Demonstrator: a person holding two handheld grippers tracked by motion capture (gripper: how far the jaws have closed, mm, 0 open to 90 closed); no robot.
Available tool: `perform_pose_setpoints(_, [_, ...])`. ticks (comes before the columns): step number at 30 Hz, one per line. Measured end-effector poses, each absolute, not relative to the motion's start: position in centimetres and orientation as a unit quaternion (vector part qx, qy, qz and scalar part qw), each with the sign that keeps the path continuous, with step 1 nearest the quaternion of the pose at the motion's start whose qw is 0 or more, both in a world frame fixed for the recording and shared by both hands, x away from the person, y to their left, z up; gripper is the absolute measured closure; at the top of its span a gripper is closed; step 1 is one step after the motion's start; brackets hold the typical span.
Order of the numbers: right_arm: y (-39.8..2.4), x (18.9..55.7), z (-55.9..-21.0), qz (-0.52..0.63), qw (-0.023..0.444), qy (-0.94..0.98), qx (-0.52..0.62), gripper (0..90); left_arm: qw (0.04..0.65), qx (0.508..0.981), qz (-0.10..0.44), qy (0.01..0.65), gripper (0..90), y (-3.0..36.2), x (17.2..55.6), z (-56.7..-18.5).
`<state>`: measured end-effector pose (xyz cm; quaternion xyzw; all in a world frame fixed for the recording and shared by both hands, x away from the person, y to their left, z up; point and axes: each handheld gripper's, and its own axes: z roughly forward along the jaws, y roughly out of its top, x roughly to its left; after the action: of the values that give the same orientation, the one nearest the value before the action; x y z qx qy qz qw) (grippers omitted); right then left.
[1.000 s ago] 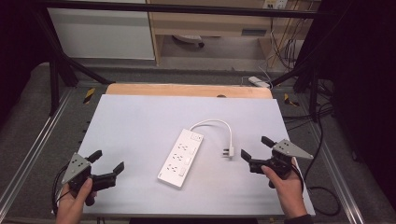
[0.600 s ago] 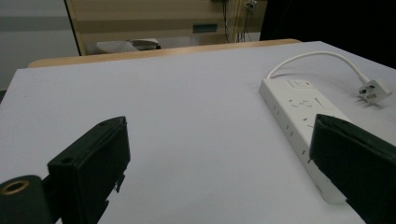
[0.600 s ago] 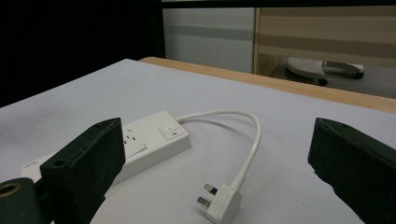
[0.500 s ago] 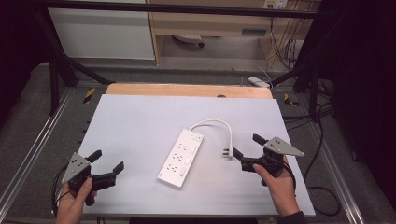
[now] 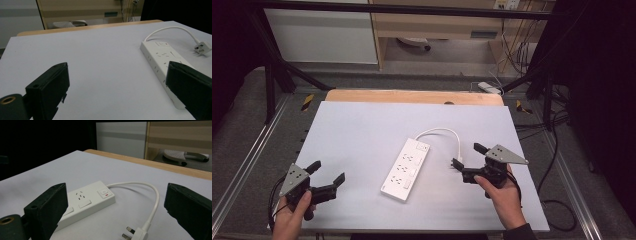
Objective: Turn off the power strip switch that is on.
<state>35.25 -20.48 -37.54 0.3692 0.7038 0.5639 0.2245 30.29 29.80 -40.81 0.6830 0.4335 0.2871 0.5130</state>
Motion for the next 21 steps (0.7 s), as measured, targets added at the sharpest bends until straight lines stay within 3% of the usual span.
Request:
perform_pose_setpoints(15, [-18.4, 35.7, -37.2, 0.573, 0.207, 0.708, 0.356, 2.0, 0.510, 0.685, 0.287, 0.434, 4.7, 29.7, 30.3, -40.9])
perform_pose_setpoints(21, [-17.7, 35.4, -37.0, 0.586, 0.194, 0.707, 0.344, 7.4, 0.509, 0.686, 0.288, 0.434, 4.7, 29.7, 30.3, -40.9])
